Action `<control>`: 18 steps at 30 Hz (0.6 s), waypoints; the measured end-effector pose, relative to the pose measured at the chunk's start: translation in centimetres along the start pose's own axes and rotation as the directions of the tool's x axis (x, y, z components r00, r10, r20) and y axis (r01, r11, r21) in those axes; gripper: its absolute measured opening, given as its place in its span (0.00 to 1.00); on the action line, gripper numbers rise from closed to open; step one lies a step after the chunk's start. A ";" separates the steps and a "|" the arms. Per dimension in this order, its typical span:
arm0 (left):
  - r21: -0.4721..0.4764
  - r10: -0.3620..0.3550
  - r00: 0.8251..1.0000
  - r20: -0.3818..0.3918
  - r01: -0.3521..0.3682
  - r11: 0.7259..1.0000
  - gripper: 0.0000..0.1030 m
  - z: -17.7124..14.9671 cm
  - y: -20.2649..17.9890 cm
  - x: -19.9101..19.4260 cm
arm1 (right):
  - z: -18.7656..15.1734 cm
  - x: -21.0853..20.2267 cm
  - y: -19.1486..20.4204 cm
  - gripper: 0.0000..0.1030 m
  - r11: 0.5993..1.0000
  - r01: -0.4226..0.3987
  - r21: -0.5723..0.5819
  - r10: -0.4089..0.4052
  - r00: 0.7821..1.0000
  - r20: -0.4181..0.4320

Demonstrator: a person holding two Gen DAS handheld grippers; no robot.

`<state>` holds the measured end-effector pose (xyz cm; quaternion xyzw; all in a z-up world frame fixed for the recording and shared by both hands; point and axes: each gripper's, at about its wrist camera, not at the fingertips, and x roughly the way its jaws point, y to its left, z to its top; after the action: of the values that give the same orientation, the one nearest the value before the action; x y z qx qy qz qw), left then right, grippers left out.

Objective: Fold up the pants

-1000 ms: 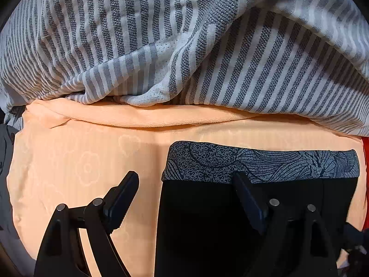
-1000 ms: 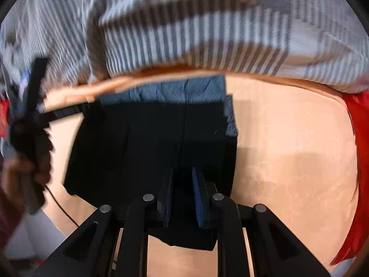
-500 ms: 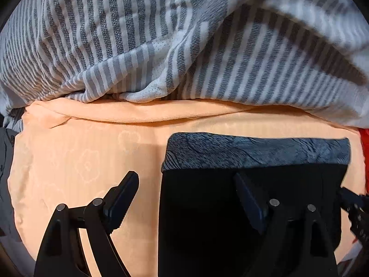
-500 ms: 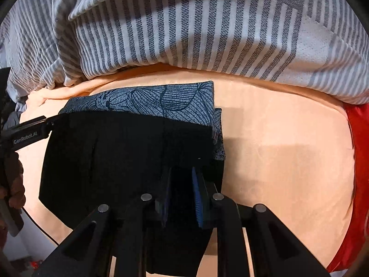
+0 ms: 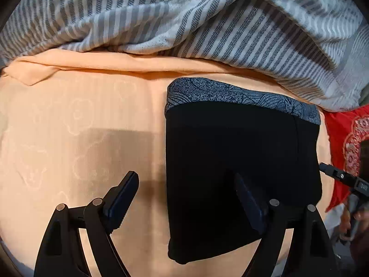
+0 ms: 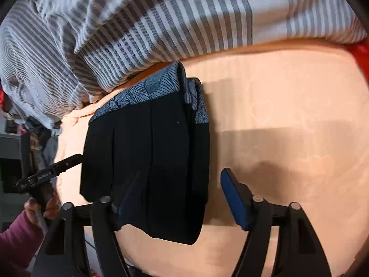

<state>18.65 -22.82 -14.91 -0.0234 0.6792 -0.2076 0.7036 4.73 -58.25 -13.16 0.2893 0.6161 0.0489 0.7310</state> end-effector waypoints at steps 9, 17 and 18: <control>0.014 -0.202 0.969 -0.141 0.206 0.978 0.83 1.7 0.9 3.9 | 1.9 4.1 -5.0 0.77 0.958 -0.244 0.149 0.255 0.965 -0.057; -0.024 -0.285 0.940 -0.186 0.285 0.958 0.95 3.1 2.3 6.0 | 2.6 5.5 -5.6 0.77 0.925 -0.367 0.098 0.373 0.926 -0.052; -0.027 -0.288 0.940 -0.185 0.288 0.957 0.95 3.2 2.3 6.1 | 2.6 5.7 -5.3 0.77 0.922 -0.378 0.083 0.383 0.922 -0.060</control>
<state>22.29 -23.46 -21.15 -0.1025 0.7316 -0.3095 0.5987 7.00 -61.18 -20.49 0.4267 0.5767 0.1791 0.6732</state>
